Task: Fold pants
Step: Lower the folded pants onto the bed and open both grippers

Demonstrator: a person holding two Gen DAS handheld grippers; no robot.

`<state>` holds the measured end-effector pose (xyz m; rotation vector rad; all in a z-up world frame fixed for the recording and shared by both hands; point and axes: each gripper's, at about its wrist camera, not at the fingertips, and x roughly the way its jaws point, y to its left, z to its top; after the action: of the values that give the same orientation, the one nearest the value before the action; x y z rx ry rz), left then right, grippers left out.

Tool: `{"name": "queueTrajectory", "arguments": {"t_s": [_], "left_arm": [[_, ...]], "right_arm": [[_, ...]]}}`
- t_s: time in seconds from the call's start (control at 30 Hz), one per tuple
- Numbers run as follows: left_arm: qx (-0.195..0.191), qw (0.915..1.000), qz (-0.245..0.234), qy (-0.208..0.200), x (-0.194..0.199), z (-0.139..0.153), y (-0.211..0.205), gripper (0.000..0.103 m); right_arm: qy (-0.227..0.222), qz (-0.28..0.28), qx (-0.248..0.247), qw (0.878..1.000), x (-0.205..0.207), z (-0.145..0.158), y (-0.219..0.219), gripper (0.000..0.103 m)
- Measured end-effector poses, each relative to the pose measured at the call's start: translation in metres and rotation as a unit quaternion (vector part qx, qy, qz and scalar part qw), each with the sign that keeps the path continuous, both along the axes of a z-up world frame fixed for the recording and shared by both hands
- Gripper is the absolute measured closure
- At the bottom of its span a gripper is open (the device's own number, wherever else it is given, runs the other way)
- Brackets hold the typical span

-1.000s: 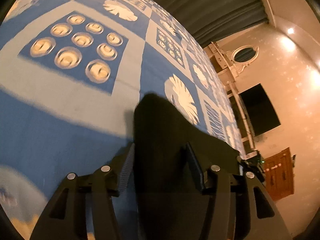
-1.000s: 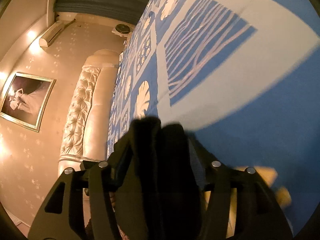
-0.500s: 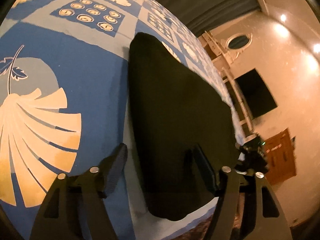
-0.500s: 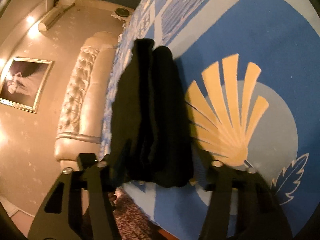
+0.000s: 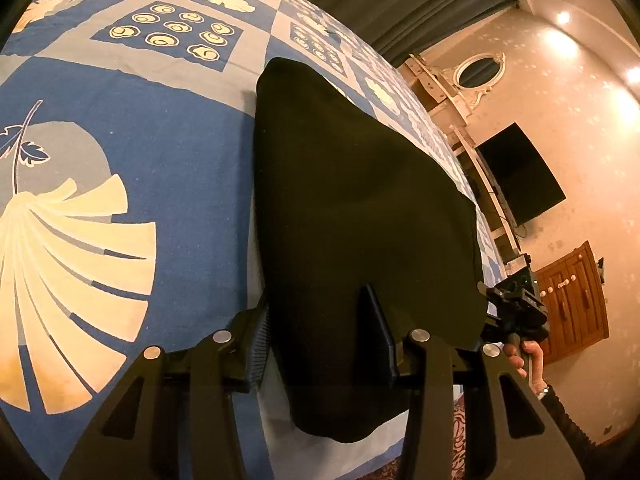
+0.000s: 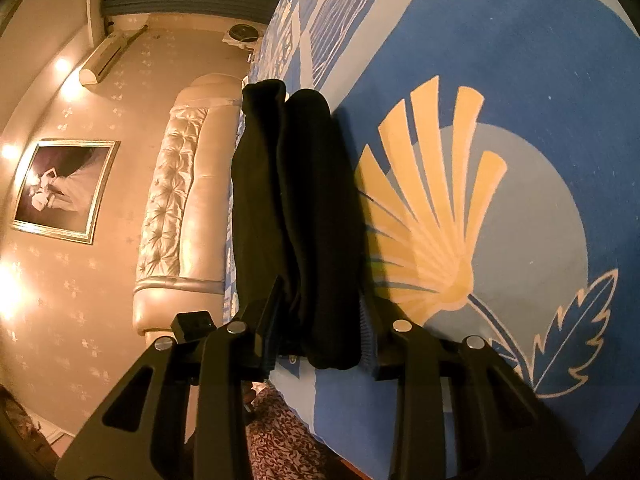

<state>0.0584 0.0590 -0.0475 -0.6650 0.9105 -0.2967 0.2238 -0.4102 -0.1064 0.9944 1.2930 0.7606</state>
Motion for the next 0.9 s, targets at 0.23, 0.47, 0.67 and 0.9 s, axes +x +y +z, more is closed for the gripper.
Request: {"name": "queueTrajectory", "arguments": {"t_s": [0.23,0.47,0.67,0.9], "left_arm": [[-0.004,1.0,0.0,-0.002,-0.002,-0.001,-0.001,0.057],[-0.004,1.0,0.008,-0.001,-0.003,-0.001,-0.002,0.05],[0.003,1.0,0.008,0.0,-0.001,0.003,-0.009,0.022],[0.075,0.9969,0.018,0.011,0.001,0.01,-0.027,0.017]], "right_arm": [[-0.001,-0.001,0.016,1.0,0.001,-0.003,-0.003,0.072],[-0.003,-0.008,0.031,0.999,0.0,-0.008,-0.013,0.07],[0.004,-0.025,0.048,0.999,-0.005,-0.009,-0.026,0.065],[0.019,-0.061,0.064,0.996,-0.022,-0.008,-0.057,0.063]]}}
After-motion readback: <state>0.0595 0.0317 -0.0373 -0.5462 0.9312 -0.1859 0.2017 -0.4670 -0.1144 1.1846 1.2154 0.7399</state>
